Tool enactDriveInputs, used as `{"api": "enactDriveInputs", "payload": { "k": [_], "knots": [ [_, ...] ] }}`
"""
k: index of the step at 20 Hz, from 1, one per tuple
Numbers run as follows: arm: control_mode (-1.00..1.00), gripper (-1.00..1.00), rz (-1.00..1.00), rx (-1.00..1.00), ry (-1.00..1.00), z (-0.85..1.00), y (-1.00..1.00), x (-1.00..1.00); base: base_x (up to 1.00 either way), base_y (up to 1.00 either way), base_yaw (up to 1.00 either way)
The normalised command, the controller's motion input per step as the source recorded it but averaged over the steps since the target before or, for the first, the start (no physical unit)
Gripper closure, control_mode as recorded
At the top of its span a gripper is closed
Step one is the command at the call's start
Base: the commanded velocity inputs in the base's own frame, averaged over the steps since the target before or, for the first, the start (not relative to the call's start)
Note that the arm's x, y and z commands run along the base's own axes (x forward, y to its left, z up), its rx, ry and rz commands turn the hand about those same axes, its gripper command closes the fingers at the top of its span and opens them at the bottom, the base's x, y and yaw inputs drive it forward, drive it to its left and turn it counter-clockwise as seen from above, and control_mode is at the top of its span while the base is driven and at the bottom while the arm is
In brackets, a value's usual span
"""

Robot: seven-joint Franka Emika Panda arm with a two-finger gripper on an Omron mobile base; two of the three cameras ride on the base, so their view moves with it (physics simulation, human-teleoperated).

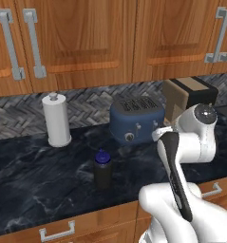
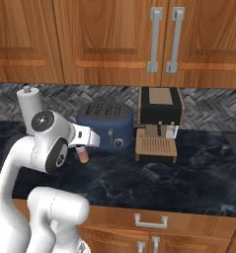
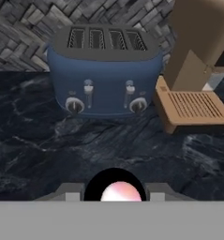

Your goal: Move the drinks to the dining counter.

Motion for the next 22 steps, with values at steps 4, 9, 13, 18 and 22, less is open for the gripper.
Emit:
{"api": "enactDriveInputs", "payload": {
  "k": [4,9,13,18,22],
  "knots": [
    [-1.00,1.00,0.01,-0.01,-0.17,0.57,0.04,-0.45,0.00,0.00,0.00],
    [-1.00,1.00,0.00,-0.02,-0.17,0.34,0.07,-0.60,0.00,0.00,0.00],
    [-1.00,1.00,0.00,-0.01,-0.09,0.16,0.03,-0.46,0.00,0.00,0.00],
    [-1.00,1.00,0.00,-0.01,-0.13,0.00,0.03,-0.37,0.00,0.00,0.00],
    [-1.00,1.00,0.00,0.00,-0.17,-0.05,0.00,-0.49,0.00,0.00,0.00]
  ]
}}
